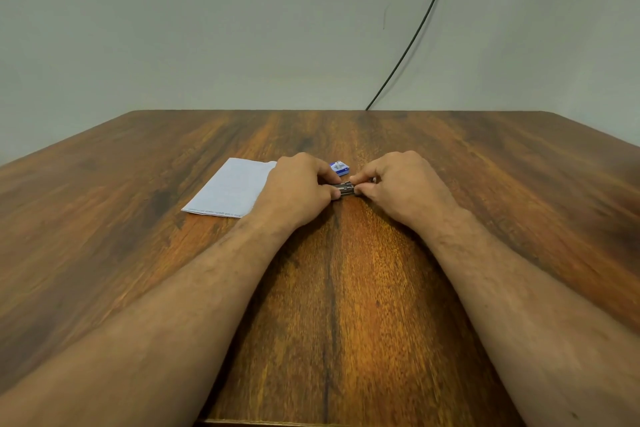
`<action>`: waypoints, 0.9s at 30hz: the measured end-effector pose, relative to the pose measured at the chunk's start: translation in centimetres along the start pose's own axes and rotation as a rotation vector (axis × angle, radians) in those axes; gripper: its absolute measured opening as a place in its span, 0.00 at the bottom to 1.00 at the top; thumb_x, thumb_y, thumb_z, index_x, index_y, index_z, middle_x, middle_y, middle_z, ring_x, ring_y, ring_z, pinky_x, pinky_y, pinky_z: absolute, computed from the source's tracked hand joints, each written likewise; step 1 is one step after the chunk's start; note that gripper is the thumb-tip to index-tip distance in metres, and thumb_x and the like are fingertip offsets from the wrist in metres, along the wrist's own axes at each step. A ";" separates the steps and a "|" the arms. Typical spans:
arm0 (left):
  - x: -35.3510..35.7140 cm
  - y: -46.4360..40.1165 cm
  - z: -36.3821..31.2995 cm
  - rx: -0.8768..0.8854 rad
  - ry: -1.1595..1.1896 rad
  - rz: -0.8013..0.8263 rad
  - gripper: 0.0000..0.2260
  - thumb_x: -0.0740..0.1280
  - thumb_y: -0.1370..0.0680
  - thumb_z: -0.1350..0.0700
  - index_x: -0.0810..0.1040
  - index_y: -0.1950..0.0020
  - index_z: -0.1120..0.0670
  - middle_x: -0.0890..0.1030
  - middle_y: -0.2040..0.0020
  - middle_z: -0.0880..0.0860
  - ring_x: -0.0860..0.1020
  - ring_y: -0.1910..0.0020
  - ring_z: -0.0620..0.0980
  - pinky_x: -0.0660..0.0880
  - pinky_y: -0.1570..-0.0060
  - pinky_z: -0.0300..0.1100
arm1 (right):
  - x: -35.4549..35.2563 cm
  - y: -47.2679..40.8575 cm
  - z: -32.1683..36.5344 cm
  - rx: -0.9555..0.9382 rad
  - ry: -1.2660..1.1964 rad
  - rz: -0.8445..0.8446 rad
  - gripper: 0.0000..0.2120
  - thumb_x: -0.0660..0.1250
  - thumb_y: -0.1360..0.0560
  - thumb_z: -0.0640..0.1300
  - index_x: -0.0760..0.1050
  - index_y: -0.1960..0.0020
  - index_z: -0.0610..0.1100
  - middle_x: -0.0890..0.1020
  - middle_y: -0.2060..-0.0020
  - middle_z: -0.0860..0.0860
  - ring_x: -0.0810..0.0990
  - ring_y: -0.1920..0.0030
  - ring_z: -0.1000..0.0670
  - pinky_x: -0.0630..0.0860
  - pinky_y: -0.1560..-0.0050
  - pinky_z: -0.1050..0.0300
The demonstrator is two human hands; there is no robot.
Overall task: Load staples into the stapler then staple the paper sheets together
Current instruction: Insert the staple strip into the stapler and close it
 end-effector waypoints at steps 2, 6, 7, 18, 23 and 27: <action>0.0 0.0 0.0 -0.006 0.018 0.002 0.11 0.74 0.25 0.53 0.86 0.43 0.47 0.85 0.43 0.49 0.75 0.50 0.43 0.70 0.47 0.39 | -0.1 0.1 0.1 -0.005 -0.001 -0.009 0.09 0.70 0.23 0.50 0.85 0.44 0.57 0.86 0.47 0.53 0.81 0.52 0.51 0.78 0.46 0.50; 0.0 0.1 0.0 -0.005 0.023 -0.002 0.11 0.74 0.25 0.53 0.85 0.42 0.48 0.85 0.42 0.49 0.75 0.51 0.42 0.69 0.47 0.38 | -1.1 0.5 0.1 0.001 -0.015 -0.084 0.12 0.65 0.24 0.44 0.86 0.48 0.54 0.86 0.57 0.53 0.74 0.65 0.56 0.75 0.55 0.57; 0.0 0.1 0.0 -0.005 0.022 0.000 0.11 0.74 0.25 0.53 0.85 0.42 0.48 0.85 0.42 0.49 0.75 0.51 0.41 0.69 0.47 0.38 | -1.1 0.5 0.0 0.010 -0.002 -0.079 0.13 0.64 0.25 0.43 0.86 0.49 0.53 0.84 0.59 0.53 0.74 0.65 0.55 0.76 0.55 0.57; -0.1 0.4 -0.1 0.033 0.062 -0.007 0.09 0.75 0.26 0.53 0.86 0.45 0.47 0.86 0.46 0.47 0.75 0.54 0.39 0.67 0.51 0.35 | 0.1 0.7 1.7 -0.099 0.042 -0.002 0.18 0.63 0.27 0.42 0.85 0.44 0.55 0.87 0.46 0.48 0.71 0.62 0.54 0.73 0.51 0.58; -0.1 0.4 0.0 0.021 0.075 -0.008 0.10 0.75 0.26 0.54 0.86 0.45 0.48 0.85 0.49 0.46 0.74 0.62 0.35 0.65 0.61 0.29 | 0.4 0.8 1.1 -0.075 -0.108 0.009 0.16 0.63 0.27 0.39 0.86 0.48 0.53 0.78 0.68 0.59 0.67 0.71 0.61 0.65 0.61 0.65; -0.1 0.4 0.4 -0.017 0.104 -0.025 0.08 0.76 0.26 0.54 0.87 0.48 0.47 0.78 0.62 0.39 0.74 0.65 0.37 0.63 0.67 0.30 | -0.6 0.4 0.0 -0.003 -0.166 -0.123 0.12 0.64 0.26 0.42 0.84 0.52 0.54 0.74 0.74 0.57 0.72 0.73 0.57 0.67 0.67 0.64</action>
Point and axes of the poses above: each hand's wrist, its own y-axis away from the middle knuckle, its own x-axis out of the palm, z = x × y, the point moved 10 cm from there along -y, towards the middle knuckle
